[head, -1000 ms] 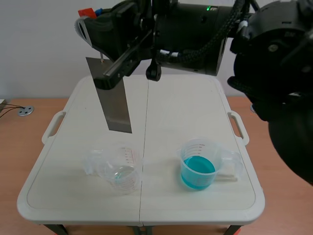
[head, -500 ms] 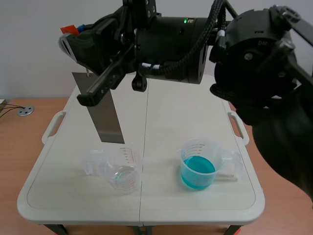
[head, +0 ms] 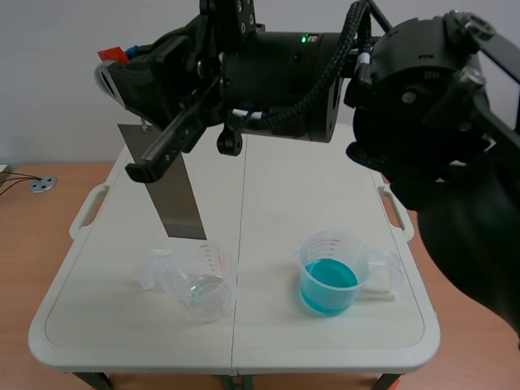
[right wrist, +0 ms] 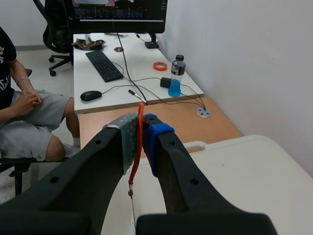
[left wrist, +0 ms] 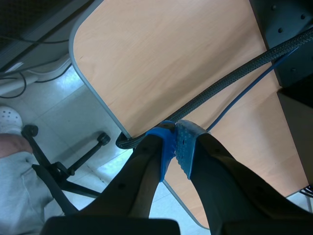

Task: Hold the metal plate by the orange handle, dip it into the blue solution, take it out and point at it, then put the plate back in the beaker on the left.
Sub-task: 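Put the plate into the left beaker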

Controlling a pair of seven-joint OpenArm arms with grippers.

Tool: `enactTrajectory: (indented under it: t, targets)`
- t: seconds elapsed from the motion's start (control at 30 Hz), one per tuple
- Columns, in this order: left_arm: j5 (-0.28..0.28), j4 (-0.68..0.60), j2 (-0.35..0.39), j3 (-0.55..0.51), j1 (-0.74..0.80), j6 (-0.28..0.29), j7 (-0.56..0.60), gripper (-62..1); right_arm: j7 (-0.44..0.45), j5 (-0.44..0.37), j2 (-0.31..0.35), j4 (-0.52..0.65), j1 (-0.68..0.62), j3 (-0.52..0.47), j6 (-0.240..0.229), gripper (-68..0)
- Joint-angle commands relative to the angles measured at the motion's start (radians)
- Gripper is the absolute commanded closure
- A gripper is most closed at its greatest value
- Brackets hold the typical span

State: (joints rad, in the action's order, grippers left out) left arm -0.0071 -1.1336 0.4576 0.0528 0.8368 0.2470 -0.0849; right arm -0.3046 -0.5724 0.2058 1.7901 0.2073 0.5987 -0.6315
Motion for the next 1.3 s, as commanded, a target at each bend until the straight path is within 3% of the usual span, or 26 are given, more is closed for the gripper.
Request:
enactTrajectory:
  t: [0.0,0.37,0.77,1.27]
  targets:
    - [-0.002,-0.004,0.009,-0.003,0.008,0.003,0.006,-2.9,0.014,-0.014,-0.002,0.012,0.028,-0.003,0.004,-1.1]
    - [0.002,-0.004,0.009,-0.003,0.008,0.003,0.006,-2.9,0.069,-0.014,-0.002,-0.074,0.028,0.0,0.003,-1.1]
    - [0.002,-0.004,0.009,-0.003,0.008,0.003,0.006,-3.0,0.124,-0.002,-0.002,-0.2,0.028,0.067,0.003,-1.1]
    - [0.001,-0.004,0.008,-0.003,0.008,0.003,0.007,-3.0,0.144,0.008,-0.049,-0.393,0.028,0.07,0.003,-1.1]
